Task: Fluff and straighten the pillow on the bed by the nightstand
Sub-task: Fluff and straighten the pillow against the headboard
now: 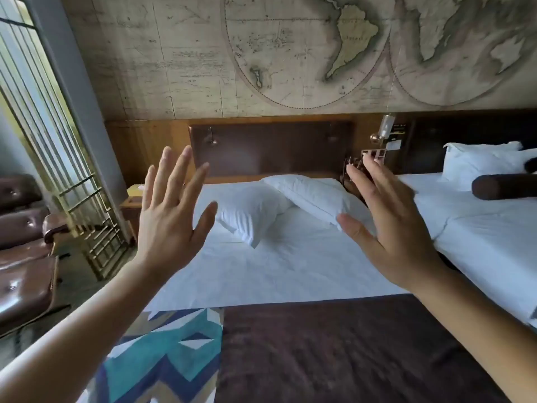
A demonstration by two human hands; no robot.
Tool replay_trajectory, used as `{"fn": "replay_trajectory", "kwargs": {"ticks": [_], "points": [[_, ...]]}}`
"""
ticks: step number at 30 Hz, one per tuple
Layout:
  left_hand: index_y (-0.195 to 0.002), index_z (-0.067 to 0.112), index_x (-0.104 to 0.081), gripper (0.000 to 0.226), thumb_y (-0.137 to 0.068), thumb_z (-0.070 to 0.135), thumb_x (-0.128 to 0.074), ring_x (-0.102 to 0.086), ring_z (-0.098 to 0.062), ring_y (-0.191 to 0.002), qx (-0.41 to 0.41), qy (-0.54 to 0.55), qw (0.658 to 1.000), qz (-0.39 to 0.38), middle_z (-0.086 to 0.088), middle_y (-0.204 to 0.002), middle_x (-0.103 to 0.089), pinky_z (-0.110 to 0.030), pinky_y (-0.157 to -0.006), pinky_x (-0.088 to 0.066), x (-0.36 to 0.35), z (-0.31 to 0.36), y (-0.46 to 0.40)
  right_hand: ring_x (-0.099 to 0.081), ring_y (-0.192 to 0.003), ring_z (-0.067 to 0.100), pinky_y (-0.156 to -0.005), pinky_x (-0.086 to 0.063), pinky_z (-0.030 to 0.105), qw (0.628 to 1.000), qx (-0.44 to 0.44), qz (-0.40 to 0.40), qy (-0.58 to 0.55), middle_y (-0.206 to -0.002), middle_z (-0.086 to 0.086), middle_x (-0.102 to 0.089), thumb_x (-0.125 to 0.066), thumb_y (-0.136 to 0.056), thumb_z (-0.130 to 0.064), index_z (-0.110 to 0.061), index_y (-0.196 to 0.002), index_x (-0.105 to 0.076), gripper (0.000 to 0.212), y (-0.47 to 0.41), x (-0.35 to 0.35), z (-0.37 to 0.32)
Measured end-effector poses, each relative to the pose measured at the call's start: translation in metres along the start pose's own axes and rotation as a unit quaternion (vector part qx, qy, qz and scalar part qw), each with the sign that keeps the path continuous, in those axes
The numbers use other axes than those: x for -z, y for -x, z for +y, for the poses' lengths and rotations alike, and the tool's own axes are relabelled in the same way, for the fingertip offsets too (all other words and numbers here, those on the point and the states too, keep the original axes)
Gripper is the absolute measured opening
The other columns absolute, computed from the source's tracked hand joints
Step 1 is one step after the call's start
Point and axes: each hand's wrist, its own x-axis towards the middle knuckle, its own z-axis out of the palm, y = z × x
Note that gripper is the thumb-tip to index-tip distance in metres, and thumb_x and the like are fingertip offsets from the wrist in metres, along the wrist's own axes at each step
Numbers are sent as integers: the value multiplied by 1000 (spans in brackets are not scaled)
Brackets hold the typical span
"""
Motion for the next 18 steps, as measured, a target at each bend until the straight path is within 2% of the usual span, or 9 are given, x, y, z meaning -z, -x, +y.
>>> {"fn": "replay_trajectory", "kwargs": {"ticks": [3, 8, 13, 18], "points": [[-159, 17, -41, 59, -109, 48, -37, -13, -35, -163, 25, 41, 998, -36, -11, -174, -22, -55, -132, -13, 0, 6, 35, -15, -159, 29, -120, -29, 62, 999, 33, -36, 16, -171, 10, -19, -45, -102, -55, -17, -160, -34, 70, 29, -11, -20], [-154, 17, -46, 55, -104, 41, -46, -19, -34, -162, 47, 75, 994, -61, -10, -171, -29, -64, -127, -19, -1, 29, 67, -21, -157, 34, -119, -31, 61, 999, 22, -23, -2, -167, 16, -26, -53, -101, -46, -12, -155, -41, 65, 64, -7, -34], [-154, 15, -46, 57, -105, 43, -42, -19, -36, -161, 116, 98, 985, -84, -11, -170, -33, -66, -126, -20, 9, 54, 81, -20, -158, 30, -121, -32, 58, 1000, -7, -22, -4, -169, 13, -25, -49, -102, -48, -13, -156, -40, 65, 100, 16, -27], [-157, 18, -43, 57, -105, 41, -44, -18, -34, -162, 102, 99, 985, -96, -10, -172, -29, -64, -128, -19, 12, 103, 87, -19, -159, 25, -120, -34, 57, 998, 14, -59, -4, -170, 8, -22, -48, -102, -53, -19, -158, -36, 66, 149, 44, -3]]}}
